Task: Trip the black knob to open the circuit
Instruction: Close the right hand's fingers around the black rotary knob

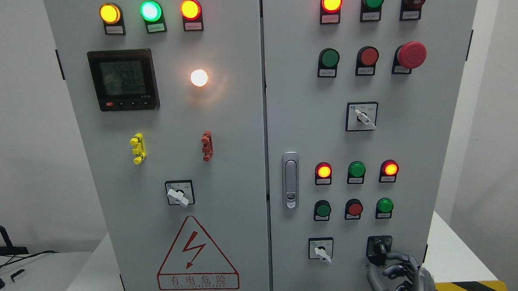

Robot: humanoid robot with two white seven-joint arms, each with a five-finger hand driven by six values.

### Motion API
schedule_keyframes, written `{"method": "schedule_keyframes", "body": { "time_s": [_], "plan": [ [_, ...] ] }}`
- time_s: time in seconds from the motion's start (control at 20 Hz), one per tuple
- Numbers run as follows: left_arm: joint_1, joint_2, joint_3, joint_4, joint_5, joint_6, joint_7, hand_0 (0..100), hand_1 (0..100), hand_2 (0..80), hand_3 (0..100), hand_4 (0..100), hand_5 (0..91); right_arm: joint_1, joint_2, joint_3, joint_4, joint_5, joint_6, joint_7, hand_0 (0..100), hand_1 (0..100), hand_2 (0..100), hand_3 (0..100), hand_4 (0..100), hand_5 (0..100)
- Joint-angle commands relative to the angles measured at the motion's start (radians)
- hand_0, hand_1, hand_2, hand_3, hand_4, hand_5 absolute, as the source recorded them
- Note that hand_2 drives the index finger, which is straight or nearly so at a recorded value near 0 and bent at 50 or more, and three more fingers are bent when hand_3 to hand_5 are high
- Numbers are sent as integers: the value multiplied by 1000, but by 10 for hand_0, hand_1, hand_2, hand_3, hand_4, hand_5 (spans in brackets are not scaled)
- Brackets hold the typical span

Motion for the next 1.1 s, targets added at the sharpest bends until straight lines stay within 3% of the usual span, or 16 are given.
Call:
{"method": "schedule_keyframes", "body": {
  "time_s": [0.0, 1.05],
  "plan": [
    [0, 0, 0, -1, -31, 0, 0, 120, 389, 0, 0, 0, 0, -3, 3, -12, 2, 0, 0, -1, 302, 841, 448, 710, 705, 825],
    [0, -1, 0, -1, -31, 0, 0, 120, 389, 0, 0, 0, 0, -7, 4, -20, 27, -20, 0, -10, 328, 808, 475, 726, 717, 838]
  ]
}}
